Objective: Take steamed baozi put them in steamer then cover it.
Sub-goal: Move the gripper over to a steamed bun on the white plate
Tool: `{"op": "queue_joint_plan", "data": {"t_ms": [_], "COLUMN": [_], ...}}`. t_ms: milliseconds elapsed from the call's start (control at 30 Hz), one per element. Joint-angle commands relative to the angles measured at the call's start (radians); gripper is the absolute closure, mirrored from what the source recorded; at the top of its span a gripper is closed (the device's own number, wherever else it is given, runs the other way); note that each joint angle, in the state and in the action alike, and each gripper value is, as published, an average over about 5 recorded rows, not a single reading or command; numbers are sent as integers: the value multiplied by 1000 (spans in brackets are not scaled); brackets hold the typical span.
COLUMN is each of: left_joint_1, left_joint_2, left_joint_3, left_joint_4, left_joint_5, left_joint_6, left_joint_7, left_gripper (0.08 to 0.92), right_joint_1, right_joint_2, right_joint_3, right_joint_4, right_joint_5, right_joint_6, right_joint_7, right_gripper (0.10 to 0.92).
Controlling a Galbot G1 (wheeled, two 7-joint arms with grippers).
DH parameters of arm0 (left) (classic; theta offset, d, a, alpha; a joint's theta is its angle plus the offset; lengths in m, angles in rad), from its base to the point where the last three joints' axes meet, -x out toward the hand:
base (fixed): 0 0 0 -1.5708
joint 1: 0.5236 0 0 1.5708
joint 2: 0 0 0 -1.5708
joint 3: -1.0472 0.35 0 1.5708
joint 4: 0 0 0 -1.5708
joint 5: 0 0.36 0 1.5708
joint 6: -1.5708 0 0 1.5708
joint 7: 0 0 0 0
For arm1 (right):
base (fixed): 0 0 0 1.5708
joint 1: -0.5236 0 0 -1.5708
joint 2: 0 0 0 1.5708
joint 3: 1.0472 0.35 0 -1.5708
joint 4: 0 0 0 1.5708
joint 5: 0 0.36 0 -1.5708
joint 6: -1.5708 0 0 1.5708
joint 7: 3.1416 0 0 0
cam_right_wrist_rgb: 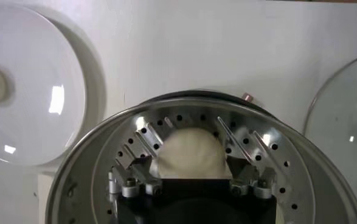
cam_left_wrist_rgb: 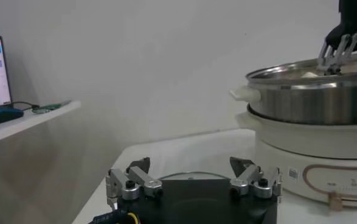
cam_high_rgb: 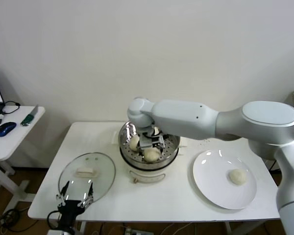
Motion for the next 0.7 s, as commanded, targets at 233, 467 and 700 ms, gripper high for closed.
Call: {"op": "queue_joint_plan", "data": {"t_ms": [233,467,700], "left_joint_1": [7,16,17], "left_joint_2": [10,5,3], "left_joint_3": [-4,2,0], "left_joint_4": [-3,-2,-1], "left_joint_5": [7,12,9], "left_joint_6": [1,-7,-12], "left_joint_7": [0,0,1], "left_gripper": [177,177,177], "right_joint_1": [147,325,308], "right_joint_2": [-94,-307,-548], "right_joint_3": [-29,-260,-341], "right_joint_4": [-35,-17,70], "right_joint_5": [92,416,648], "right_joint_6": [-62,-378,-715], "right_joint_7": [166,391,518], "right_gripper": [202,203,203]}}
